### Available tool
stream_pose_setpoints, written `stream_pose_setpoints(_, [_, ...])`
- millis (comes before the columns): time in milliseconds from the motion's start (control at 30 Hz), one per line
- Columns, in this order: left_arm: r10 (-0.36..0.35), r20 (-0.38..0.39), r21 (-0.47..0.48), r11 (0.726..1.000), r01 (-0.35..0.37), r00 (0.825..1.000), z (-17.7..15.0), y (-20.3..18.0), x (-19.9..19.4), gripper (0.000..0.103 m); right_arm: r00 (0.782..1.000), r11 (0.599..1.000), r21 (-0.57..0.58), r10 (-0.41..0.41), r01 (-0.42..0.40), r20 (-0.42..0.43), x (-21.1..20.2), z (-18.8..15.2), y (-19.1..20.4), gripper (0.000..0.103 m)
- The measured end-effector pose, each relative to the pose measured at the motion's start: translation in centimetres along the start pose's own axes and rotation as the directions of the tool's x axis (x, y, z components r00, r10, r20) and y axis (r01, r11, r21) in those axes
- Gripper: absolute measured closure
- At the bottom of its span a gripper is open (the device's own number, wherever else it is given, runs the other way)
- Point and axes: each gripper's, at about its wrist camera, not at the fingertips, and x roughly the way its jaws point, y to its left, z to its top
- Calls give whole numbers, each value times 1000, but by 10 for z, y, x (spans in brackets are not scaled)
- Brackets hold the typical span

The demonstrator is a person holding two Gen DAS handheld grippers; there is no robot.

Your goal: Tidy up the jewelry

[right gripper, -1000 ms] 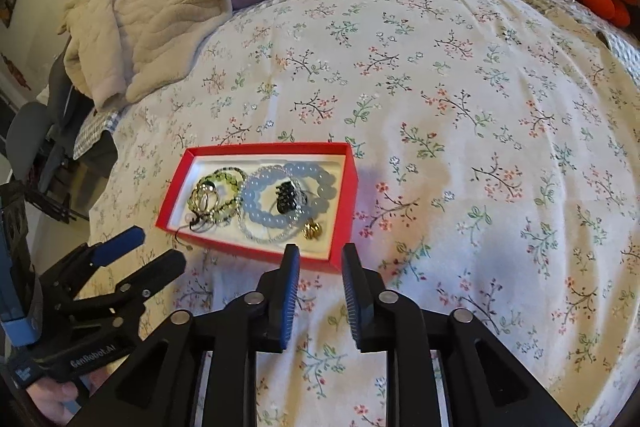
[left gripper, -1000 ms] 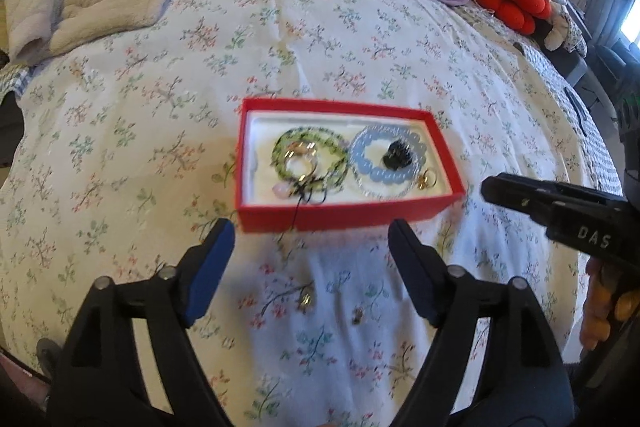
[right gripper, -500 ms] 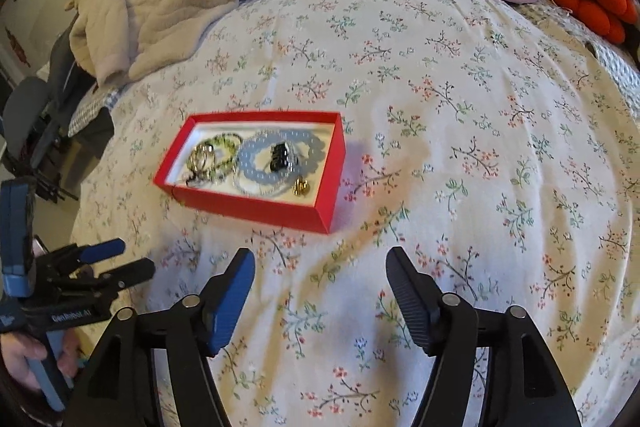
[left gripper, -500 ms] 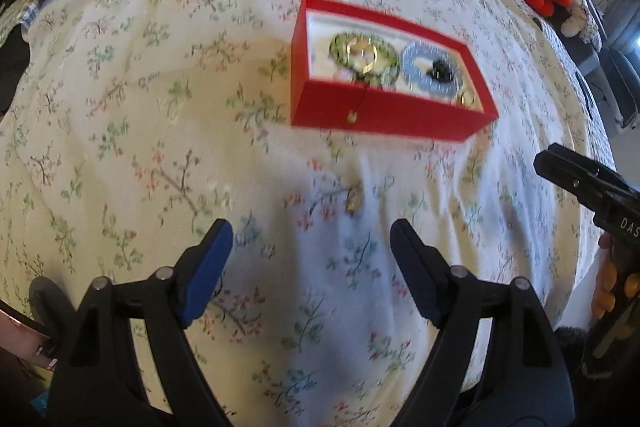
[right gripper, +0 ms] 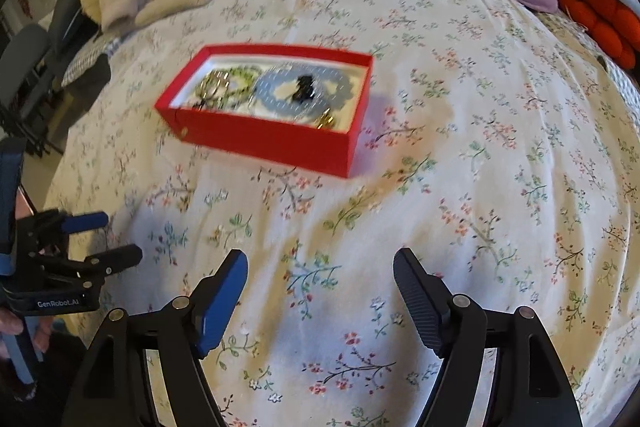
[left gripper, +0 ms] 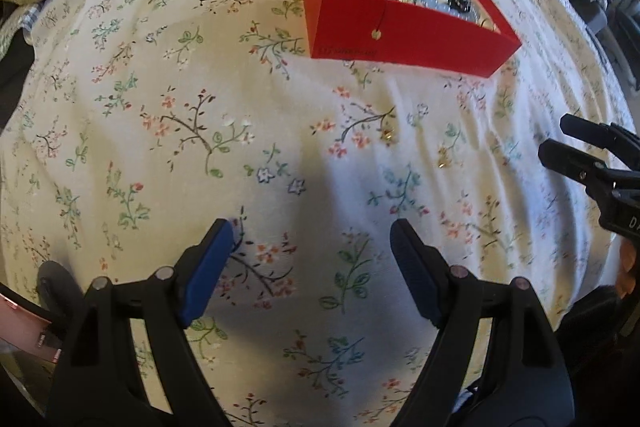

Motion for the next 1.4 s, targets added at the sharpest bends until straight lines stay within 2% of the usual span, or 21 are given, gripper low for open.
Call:
stream_pose_setpoints(200, [27, 13, -23, 999, -27, 1000, -3, 4, -1, 22, 999, 998, -57, -7, 5, -49, 17, -6, 19, 26])
stream_pose_setpoints(467, [15, 7, -90, 996, -14, 1000, 1, 23, -1, 22, 996, 996, -88, 3, -11, -93, 38, -6, 41, 27])
stream_pose_setpoints(600, [13, 8, -88, 996, -13, 1000, 1, 23, -1, 22, 992, 992, -123, 0, -16, -126, 53, -8, 56, 38])
stream_pose_setpoints(667, [11, 8, -87, 996, -11, 1000, 1, 24, 0, 22, 995, 988, -156, -12, -4, -100, 55, -8, 64, 41])
stream_pose_setpoints(733, [10, 8, -86, 996, -9, 1000, 0, 24, -1, 22, 996, 987, -162, -4, -10, -86, 55, -6, 68, 48])
stream_pose_setpoints(1067, [4, 17, -65, 998, -3, 1000, -2, 19, -6, 22, 999, 976, -213, 39, -38, -2, 61, -1, 83, 71])
stream_pose_setpoints(1233, [1, 25, -48, 999, 0, 1000, -2, 14, -7, 22, 998, 970, -236, 62, -60, 4, 62, -2, 88, 91])
stream_pose_setpoints(1400, [-7, 54, -8, 1000, 8, 999, -1, 5, -8, 23, 998, 972, -228, 59, -57, 0, 60, -1, 86, 97])
